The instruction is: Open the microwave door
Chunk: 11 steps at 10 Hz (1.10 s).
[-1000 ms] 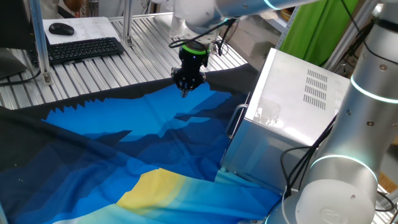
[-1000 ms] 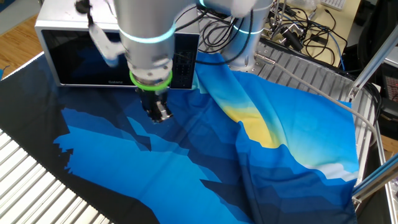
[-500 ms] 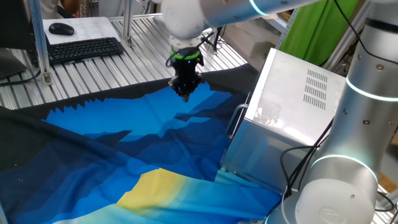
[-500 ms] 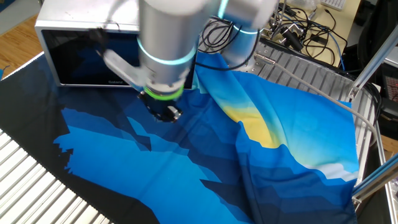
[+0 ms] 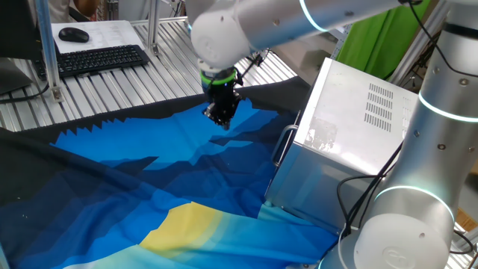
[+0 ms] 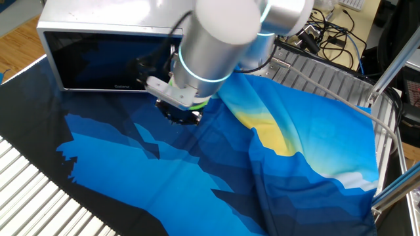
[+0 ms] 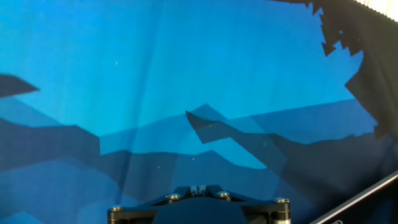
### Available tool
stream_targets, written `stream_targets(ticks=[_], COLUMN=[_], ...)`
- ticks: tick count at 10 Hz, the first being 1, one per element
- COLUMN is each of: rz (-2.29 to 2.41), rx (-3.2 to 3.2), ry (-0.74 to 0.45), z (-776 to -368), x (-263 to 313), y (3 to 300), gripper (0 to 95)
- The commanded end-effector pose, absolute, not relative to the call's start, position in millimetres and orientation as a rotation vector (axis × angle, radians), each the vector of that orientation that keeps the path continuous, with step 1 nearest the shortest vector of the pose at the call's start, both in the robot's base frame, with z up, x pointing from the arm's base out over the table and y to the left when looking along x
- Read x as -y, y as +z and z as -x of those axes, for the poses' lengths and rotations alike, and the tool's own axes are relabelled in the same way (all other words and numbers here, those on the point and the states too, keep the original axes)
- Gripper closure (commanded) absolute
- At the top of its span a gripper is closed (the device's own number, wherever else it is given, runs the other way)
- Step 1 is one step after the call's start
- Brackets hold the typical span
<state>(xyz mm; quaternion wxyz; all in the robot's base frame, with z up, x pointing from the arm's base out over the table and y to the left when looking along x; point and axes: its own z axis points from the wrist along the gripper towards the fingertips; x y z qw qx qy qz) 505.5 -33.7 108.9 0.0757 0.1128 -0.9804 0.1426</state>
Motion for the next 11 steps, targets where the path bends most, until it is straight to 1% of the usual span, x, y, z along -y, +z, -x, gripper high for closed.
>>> stream_targets(ticks=[1,4,7,10,11], rz=[-0.332,-0.333,-0.333,-0.335,-0.337], rx=[2.94,2.943,2.944,2.941,2.943], ry=[0.441,0.488,0.477,0.58,0.595], z=[-501.3,-486.1,-479.5,-452.1,-442.9], x=[33.4,36.0,65.1,87.4,94.4], y=[110.0,113.9,120.8,124.8,125.1], gripper=[95.0,95.0,95.0,95.0,95.0])
